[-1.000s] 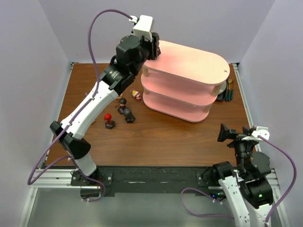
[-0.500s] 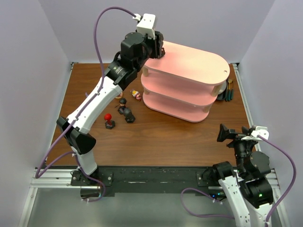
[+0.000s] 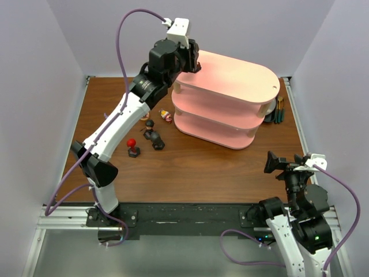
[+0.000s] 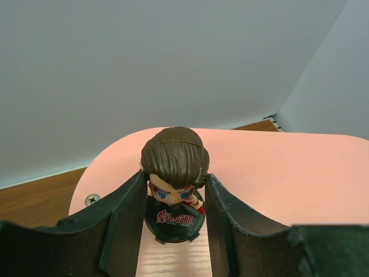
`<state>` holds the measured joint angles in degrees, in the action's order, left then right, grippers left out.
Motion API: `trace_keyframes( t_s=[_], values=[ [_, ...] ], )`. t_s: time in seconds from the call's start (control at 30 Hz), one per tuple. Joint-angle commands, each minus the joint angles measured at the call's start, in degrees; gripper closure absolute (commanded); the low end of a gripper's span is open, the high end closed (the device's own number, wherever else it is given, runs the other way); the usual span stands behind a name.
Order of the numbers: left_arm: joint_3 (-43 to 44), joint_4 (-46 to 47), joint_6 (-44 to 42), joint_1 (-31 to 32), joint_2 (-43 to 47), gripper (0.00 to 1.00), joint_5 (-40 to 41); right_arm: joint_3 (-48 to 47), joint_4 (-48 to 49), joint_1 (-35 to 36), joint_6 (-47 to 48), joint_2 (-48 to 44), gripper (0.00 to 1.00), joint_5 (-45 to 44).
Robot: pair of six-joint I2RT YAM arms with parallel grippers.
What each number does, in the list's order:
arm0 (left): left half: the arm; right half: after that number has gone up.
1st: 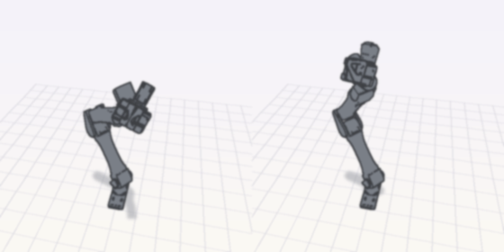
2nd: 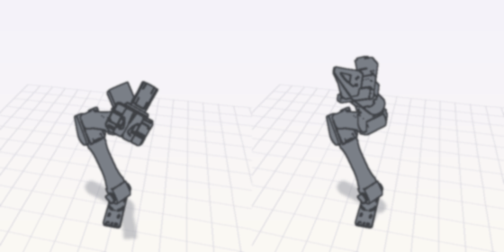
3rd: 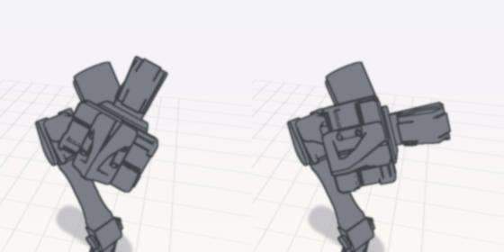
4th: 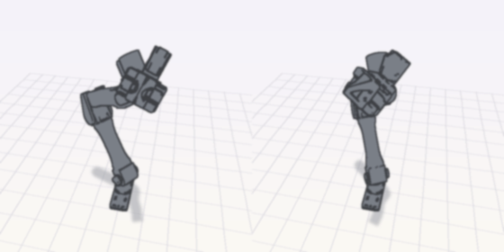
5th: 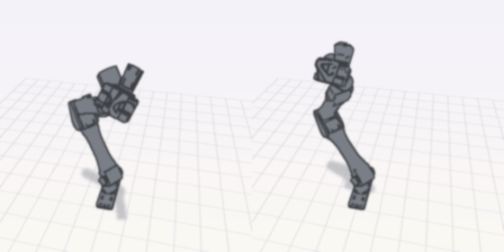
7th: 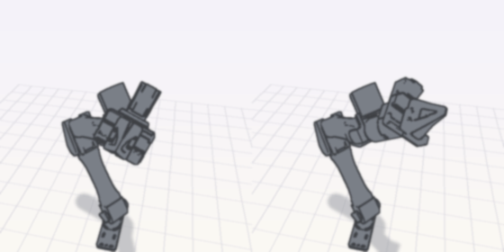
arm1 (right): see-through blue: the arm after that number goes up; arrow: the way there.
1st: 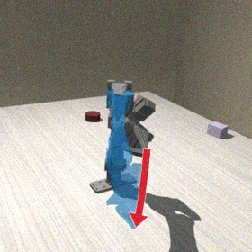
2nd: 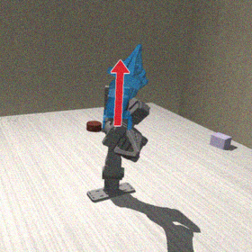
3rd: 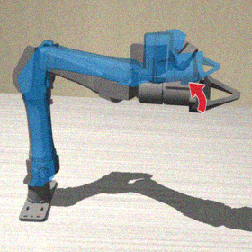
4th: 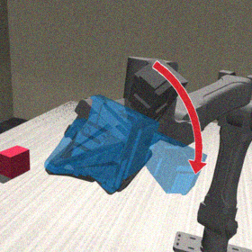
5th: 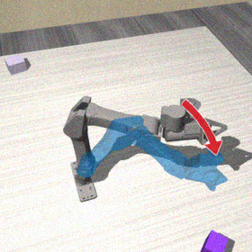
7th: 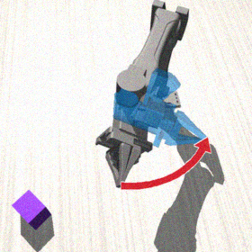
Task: Place and organize the plastic toys onto the shelf
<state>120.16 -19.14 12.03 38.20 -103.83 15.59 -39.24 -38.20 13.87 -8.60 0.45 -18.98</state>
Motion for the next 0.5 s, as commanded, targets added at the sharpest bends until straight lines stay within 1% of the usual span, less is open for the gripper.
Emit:
trace_keyframes(
  t_s=[0.0, 0.03, 0.1, 0.2, 0.23, 0.33, 0.4, 0.43, 0.47],
  values=[
    [0.43, 1.64, 0.8, -0.4, 0.73, 0.67, -0.83, 0.04, 1.37, 0.28, -0.45, -1.68, 0.01, -1.23],
    [0.25, 1.73, 0.8, -0.4, 0.82, 0.6, -0.83, 0.04, 1.28, 0.28, -0.54, -1.68, 0.01, -1.23],
    [-0.19, 1.82, 0.8, -0.49, 1.17, 0.55, -0.83, 0.04, 1.28, 0.28, -0.54, -1.68, 0.01, -1.23],
    [-1.15, 2.43, 0.89, -0.58, 1.96, 0.43, -0.57, 0.04, 1.28, 0.37, -0.54, -1.77, 0.01, -1.23],
    [-1.5, 2.78, 0.97, -0.49, 2.31, 0.33, -0.57, 0.04, 1.28, 0.37, -0.54, -1.68, 0.01, -1.23],
    [-3.08, 4.28, 1.33, -0.49, 3.81, 0.18, -0.57, 0.04, 1.28, 0.28, -0.45, -1.68, 0.01, -1.06],
    [-4.05, 5.16, 1.33, -0.58, 5.03, 0.13, -0.65, 0.04, 1.28, 0.37, -0.54, -1.68, 0.01, -1.14],
    [-4.4, 5.51, 1.33, -0.66, 5.56, 0.09, -0.65, 0.04, 1.28, 0.37, -0.45, -1.68, 0.01, -1.14],
    [-4.93, 5.69, 1.33, -0.84, 6.09, 0.07, -0.65, 0.04, 1.28, 0.37, -0.54, -1.68, 0.01, -1.06]
  ],
)
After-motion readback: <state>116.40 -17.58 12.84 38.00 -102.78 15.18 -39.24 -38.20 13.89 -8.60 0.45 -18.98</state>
